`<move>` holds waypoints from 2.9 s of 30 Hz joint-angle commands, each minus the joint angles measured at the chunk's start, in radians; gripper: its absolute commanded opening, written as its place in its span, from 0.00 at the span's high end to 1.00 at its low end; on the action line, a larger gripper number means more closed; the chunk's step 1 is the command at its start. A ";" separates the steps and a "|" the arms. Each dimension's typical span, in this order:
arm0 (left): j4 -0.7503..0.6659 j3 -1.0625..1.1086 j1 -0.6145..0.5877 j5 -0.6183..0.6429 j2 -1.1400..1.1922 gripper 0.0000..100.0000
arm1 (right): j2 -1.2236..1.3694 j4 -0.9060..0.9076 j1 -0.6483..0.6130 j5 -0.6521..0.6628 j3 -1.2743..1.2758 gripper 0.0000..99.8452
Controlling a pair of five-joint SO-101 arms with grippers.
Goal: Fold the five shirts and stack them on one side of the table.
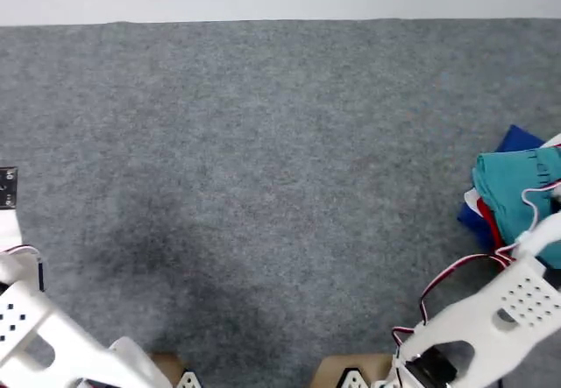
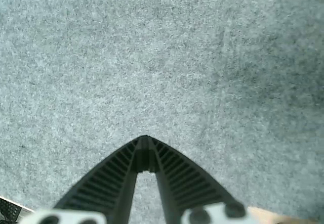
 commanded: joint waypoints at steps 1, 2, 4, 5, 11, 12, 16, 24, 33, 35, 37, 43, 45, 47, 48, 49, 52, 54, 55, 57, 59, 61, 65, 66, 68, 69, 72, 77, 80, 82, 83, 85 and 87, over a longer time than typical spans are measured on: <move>0.012 -0.012 0.008 0.015 -0.025 1.00 | -0.071 0.028 -0.027 0.006 0.124 0.99; 0.012 -0.012 0.008 0.015 -0.025 1.00 | -0.070 0.021 -0.031 0.006 0.158 0.99; 0.012 -0.010 0.008 0.015 -0.025 1.00 | -0.067 -0.024 -0.035 0.005 0.218 0.99; 0.012 -0.010 0.008 0.015 -0.025 1.00 | -0.071 -0.039 -0.035 0.005 0.235 0.99; 0.012 -0.010 0.008 0.015 -0.025 1.00 | -0.197 -0.012 -0.035 0.008 0.189 0.99; 0.012 -0.010 0.008 0.015 -0.025 1.00 | -0.226 -0.012 -0.035 0.008 0.189 0.99; 0.012 -0.012 0.008 0.015 -0.025 1.00 | -0.374 0.005 -0.035 0.008 0.189 0.99; 0.117 -0.114 0.063 0.015 -0.026 1.00 | -0.753 0.038 -0.038 0.011 0.273 0.99; 0.222 -0.292 0.471 0.396 -0.025 1.00 | -1.113 0.022 -0.165 0.009 0.690 0.99; 0.215 -0.315 0.543 0.471 -0.025 1.00 | -1.190 -0.007 -0.188 0.009 0.790 0.99; 0.219 -0.332 0.601 0.493 -0.025 1.00 | -1.274 -0.035 -0.200 0.009 0.879 0.99; 0.230 -0.338 0.701 0.532 -0.031 1.00 | -1.549 -0.082 -0.283 0.011 1.128 0.99; 0.229 -0.328 0.717 0.641 -0.063 1.00 | -1.652 -0.085 -0.344 0.009 1.208 0.99; 0.224 -0.292 0.753 0.736 -0.110 1.00 | -1.748 -0.097 -0.395 0.003 1.289 0.99; 0.215 -0.266 0.786 0.767 -0.138 1.00 | -1.794 -0.113 -0.415 0.002 1.336 0.99; 0.196 -0.226 0.818 0.784 -0.167 1.00 | -1.839 -0.128 -0.430 0.002 1.386 0.99; 0.089 -0.064 0.907 0.816 -0.279 1.00 | -1.965 -0.183 -0.452 0.002 1.531 0.99; -0.025 0.070 0.942 0.862 -0.373 1.00 | -2.054 -0.202 -0.470 0.002 1.608 0.99; -0.072 0.130 0.950 0.876 -0.423 1.00 | -2.097 -0.205 -0.481 0.002 1.642 0.99; -0.161 0.240 0.956 0.879 -0.532 1.00 | -2.178 -0.205 -0.504 0.003 1.711 0.99; -0.232 0.344 0.956 0.879 -0.643 1.00 | -2.252 -0.208 -0.529 0.003 1.777 0.99; -0.267 0.443 0.965 0.879 -0.747 1.00 | -2.307 -0.242 -0.545 0.006 1.811 0.99; -0.276 0.595 1.000 0.879 -0.936 1.00 | -2.387 -0.285 -0.585 0.011 1.898 0.99; -0.276 0.627 1.005 0.879 -0.980 1.00 | -2.397 -0.297 -0.595 0.011 1.913 0.99; -0.279 0.673 1.007 0.878 -1.010 1.00 | -2.419 -0.320 -0.610 0.011 1.949 0.99; -0.288 0.691 1.005 0.878 -0.997 1.00 | -2.428 -0.328 -0.616 0.011 1.969 0.99; -0.319 0.754 1.000 0.878 -0.979 1.00 | -2.443 -0.348 -0.630 0.018 2.051 0.99; -0.391 0.845 0.997 0.878 -0.997 1.00 | -2.466 -0.403 -0.644 0.109 2.183 0.99; -0.442 0.911 0.997 0.878 -0.997 1.00 | -2.466 -0.435 -0.644 0.124 2.268 0.99; -0.477 0.958 0.996 0.878 -0.997 1.00 | -2.466 -0.446 -0.645 0.123 2.314 0.99; -0.486 0.967 0.996 0.876 -0.997 1.00 | -2.466 -0.446 -0.645 0.124 2.331 0.99; -0.496 0.966 0.996 0.876 -0.997 1.00 | -2.466 -0.456 -0.645 0.124 2.357 0.99; -0.505 0.966 0.997 0.878 -0.997 1.00 | -2.466 -0.479 -0.645 0.124 2.389 0.99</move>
